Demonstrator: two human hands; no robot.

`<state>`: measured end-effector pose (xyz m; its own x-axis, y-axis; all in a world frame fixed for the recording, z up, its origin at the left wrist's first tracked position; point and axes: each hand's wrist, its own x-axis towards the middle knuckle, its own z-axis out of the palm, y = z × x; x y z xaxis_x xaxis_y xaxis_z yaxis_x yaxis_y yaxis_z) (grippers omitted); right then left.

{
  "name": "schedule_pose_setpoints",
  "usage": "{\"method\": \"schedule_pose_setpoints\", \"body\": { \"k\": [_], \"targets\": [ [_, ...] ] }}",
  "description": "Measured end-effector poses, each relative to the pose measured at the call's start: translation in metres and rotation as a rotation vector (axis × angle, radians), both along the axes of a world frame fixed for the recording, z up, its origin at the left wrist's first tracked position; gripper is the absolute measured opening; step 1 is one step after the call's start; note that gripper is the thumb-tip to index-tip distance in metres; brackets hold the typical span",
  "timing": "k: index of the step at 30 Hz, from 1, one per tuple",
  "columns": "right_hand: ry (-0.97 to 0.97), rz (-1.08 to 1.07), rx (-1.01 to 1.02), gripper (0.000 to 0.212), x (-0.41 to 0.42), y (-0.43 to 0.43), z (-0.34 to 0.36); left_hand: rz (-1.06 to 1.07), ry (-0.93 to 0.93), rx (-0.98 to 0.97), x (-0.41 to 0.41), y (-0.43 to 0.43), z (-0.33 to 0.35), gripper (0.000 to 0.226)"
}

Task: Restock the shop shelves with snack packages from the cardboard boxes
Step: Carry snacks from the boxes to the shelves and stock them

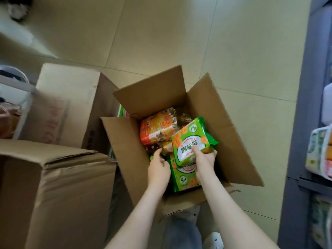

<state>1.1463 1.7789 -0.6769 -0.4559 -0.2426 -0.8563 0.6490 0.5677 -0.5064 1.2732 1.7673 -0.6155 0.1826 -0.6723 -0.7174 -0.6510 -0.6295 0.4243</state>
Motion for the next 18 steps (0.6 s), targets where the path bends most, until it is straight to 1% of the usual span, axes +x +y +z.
{"method": "schedule_pose_setpoints", "body": {
  "k": [2,5,7,9,10,12,14,16,18],
  "targets": [
    [0.078,0.079,-0.033,0.051,-0.008,0.006,0.051,-0.095,0.023,-0.059,-0.016,-0.002,0.035,0.050],
    [0.160,0.249,-0.093,0.044,-0.033,0.028,0.141,-0.211,0.146,-0.158,-0.041,0.004,0.101,0.055],
    [0.193,0.332,-0.100,0.041,-0.051,0.047,0.206,-0.300,0.240,-0.174,-0.056,0.009,0.151,0.071],
    [0.218,0.378,-0.099,0.036,-0.070,0.069,0.272,-0.412,0.311,-0.143,-0.071,0.017,0.203,0.091],
    [0.232,0.382,-0.099,0.035,-0.079,0.082,0.305,-0.467,0.346,-0.137,-0.078,0.022,0.230,0.098],
    [0.255,0.386,-0.131,0.035,-0.096,0.107,0.365,-0.591,0.400,-0.173,-0.093,0.034,0.282,0.103],
    [0.286,0.415,-0.154,0.040,-0.108,0.137,0.421,-0.746,0.409,-0.241,-0.106,0.051,0.328,0.100],
    [0.336,0.452,-0.154,0.051,-0.119,0.170,0.465,-0.917,0.380,-0.356,-0.118,0.069,0.369,0.099],
    [0.402,0.479,-0.180,0.047,-0.125,0.205,0.508,-1.170,0.294,-0.541,-0.133,0.092,0.409,0.097]
  ]
}}
